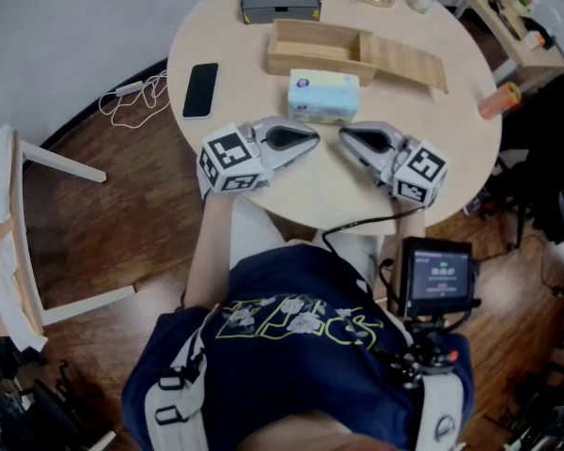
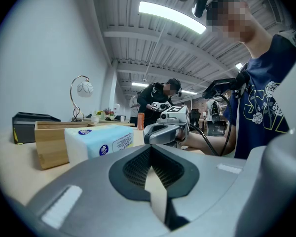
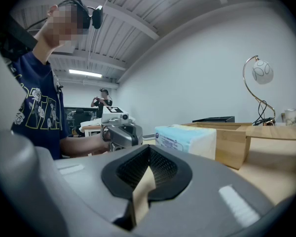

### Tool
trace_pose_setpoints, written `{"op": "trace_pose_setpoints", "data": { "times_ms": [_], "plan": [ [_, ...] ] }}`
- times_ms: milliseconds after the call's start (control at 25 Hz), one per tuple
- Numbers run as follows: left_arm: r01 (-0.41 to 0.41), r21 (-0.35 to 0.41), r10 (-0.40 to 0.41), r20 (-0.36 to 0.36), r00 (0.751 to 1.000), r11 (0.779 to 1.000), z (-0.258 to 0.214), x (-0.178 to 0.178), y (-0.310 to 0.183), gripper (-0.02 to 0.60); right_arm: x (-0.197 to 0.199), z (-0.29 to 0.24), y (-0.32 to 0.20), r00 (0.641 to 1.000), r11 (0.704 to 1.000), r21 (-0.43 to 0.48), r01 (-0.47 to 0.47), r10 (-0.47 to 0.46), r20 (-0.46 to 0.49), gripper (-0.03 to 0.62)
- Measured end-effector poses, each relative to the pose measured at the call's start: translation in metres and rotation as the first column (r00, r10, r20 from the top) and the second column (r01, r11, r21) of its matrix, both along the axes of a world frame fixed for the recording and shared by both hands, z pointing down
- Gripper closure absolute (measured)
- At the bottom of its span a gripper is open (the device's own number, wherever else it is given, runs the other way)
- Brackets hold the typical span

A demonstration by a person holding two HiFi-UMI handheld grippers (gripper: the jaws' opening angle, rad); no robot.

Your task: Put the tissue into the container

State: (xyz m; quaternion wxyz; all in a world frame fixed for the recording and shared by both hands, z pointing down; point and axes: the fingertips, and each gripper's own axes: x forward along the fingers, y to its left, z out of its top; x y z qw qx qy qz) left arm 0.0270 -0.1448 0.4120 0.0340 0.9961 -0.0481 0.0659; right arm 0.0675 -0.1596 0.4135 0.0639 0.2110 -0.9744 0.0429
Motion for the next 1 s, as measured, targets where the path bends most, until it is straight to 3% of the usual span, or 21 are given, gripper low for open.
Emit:
{"op": "trace_pose_setpoints", "data": {
  "times_ms": [1000],
  "plan": [
    [0.000, -0.008, 0.000, 0.012, 1.000, 1.000, -0.0032, -0.0054, 0.0001, 0.578, -0.0057, -0.0029, 0.0006, 1.000, 1.000, -0.016, -0.016, 0.016, -0.026, 0.594]
  ]
}}
